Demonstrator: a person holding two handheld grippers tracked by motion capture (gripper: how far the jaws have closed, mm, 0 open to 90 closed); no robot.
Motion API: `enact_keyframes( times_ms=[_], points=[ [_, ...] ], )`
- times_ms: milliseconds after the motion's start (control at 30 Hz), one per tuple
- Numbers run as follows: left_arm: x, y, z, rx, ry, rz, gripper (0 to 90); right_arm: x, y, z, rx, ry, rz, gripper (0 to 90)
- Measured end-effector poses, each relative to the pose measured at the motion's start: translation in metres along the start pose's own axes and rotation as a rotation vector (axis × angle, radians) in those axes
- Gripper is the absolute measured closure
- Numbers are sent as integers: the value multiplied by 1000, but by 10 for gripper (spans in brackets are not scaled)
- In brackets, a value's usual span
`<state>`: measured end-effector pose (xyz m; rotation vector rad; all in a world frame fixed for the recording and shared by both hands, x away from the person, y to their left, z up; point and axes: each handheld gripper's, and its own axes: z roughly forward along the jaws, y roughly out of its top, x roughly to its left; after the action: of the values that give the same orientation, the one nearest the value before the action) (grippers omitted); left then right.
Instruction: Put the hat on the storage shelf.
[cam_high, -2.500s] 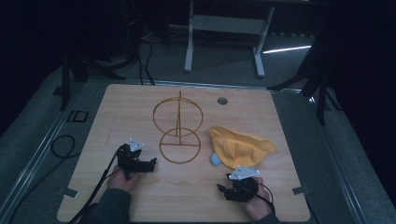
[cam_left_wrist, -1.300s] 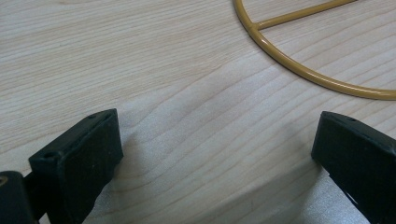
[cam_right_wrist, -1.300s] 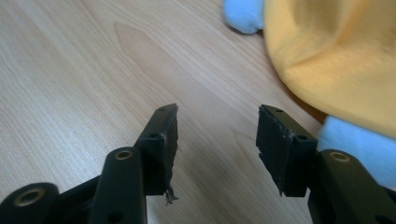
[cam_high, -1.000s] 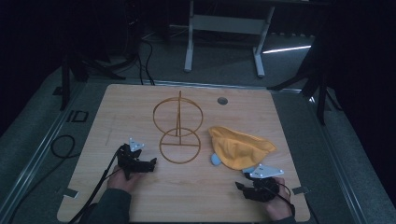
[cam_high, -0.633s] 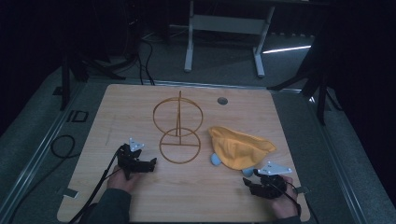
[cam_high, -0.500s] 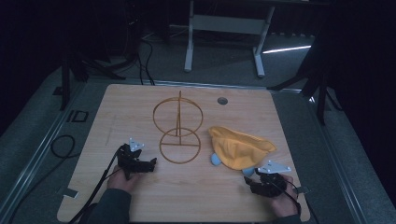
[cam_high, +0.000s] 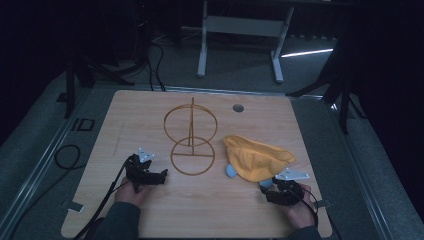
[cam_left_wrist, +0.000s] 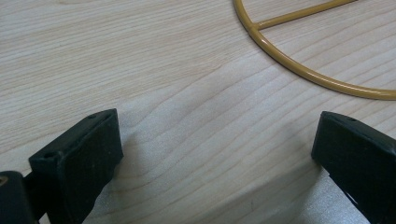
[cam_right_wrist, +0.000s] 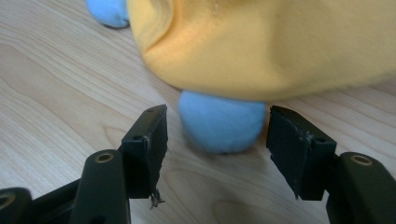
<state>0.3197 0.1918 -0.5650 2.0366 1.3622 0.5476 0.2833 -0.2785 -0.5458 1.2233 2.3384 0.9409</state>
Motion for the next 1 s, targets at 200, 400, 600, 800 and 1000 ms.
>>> enact_keyframes(
  times_ms=[200,400,600,800,1000],
  points=[
    [0,0,0,0,0,0,19,4,2,9,22,11,-28,380],
    [0,0,0,0,0,0,19,9,3,10,17,47,-49,461],
    [0,0,0,0,0,0,19,13,4,7,-8,54,-83,650],
    [0,0,0,0,0,0,19,20,9,-3,-84,56,-122,739],
    [0,0,0,1,0,0,19,25,18,-14,-152,88,-153,768]
  ],
)
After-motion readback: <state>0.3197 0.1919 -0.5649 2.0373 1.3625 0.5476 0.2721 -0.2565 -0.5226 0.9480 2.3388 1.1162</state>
